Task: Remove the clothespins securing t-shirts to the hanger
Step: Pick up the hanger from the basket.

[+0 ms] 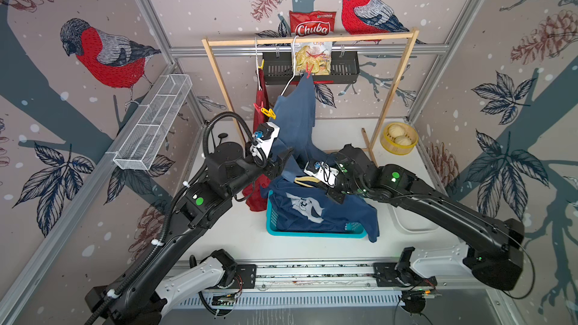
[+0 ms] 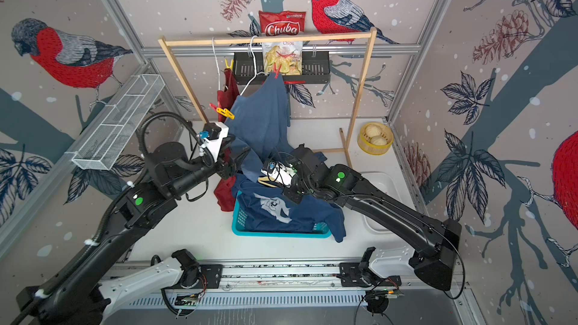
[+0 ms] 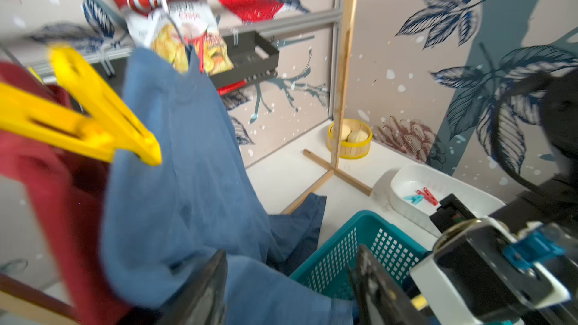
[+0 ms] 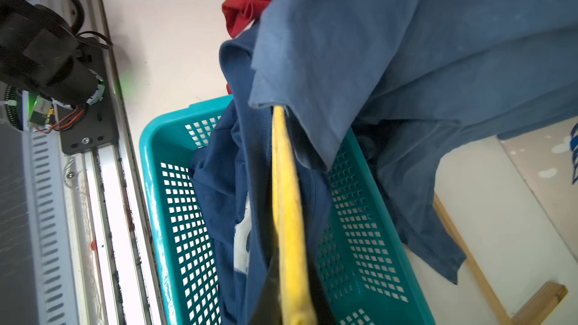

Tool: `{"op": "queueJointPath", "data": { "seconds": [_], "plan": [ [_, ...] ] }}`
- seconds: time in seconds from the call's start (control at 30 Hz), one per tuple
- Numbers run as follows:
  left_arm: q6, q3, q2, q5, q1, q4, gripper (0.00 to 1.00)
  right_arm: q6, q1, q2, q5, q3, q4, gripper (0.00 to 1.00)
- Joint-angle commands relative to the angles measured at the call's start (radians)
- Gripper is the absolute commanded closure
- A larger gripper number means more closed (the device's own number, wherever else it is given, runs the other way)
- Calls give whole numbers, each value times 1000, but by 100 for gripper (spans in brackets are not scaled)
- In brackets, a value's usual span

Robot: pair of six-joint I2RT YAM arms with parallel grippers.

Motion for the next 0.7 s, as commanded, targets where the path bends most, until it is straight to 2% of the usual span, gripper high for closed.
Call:
{"op": "queueJointPath", "data": {
  "seconds": [0.0, 0.17, 0.27, 0.4, 0.67],
  "plan": [
    [110, -11, -38, 115, 4, 95, 37, -31, 16, -3, 4, 50, -115, 100],
    [230, 5, -68, 151, 3, 16, 36, -31, 22, -27, 32, 125, -202, 100],
    [317, -22, -108, 201, 2, -17, 35, -41, 22, -83, -16, 157, -204, 100],
    [334, -51, -159, 231, 4, -33, 33, -60, 22, -144, -90, 186, -168, 100],
    [423, 8, -150, 318, 2, -158, 31, -87, 22, -116, -145, 299, -209, 100]
  ]
}}
